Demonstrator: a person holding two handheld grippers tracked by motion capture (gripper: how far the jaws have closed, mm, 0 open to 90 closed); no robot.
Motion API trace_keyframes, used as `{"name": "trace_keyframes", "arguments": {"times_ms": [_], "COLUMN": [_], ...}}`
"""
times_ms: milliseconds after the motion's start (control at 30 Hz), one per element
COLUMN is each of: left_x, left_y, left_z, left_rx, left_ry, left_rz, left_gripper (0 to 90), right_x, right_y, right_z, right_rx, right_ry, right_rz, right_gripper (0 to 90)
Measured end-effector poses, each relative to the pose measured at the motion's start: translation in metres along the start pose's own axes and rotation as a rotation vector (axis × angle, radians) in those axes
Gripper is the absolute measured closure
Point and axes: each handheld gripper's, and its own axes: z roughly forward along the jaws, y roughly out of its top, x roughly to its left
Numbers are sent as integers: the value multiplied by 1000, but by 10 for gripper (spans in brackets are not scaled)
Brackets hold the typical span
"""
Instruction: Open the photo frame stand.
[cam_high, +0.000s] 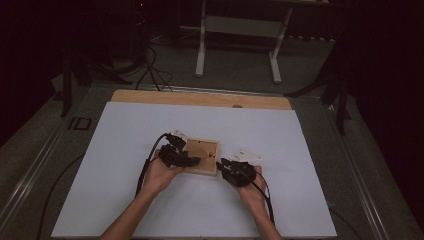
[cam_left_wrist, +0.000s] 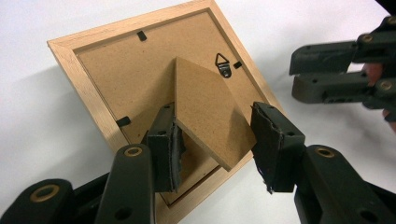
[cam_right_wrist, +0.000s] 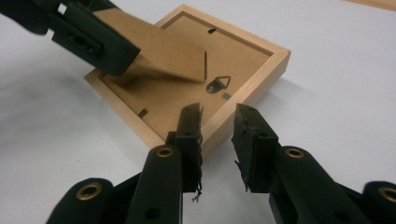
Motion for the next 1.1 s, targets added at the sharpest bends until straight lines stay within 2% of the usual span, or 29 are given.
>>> {"name": "trace_keyframes", "arguments": {"times_ms": [333, 633, 833, 1100], "left_x": [-3, -8, -10, -15], "left_y": [-5, -11, -13, -18], "left_z": [-2, -2, -3, -5], "left_rx": [-15, -55, -67, -80], "left_ry": [16, 42, 56, 76], "left_rz": [37, 70, 92, 140], "left_gripper": [551, 550, 549, 549], "right_x": [-6, -8, -10, -19], "right_y": [5, 8, 22, 43], "right_z": [-7, -10, -14, -9], "right_rx": [-15, -18, -28, -31], "right_ry": [-4, 1, 5, -7], "right_rz": [14, 17, 11, 5], "right_gripper": [691, 683, 665, 628]}}
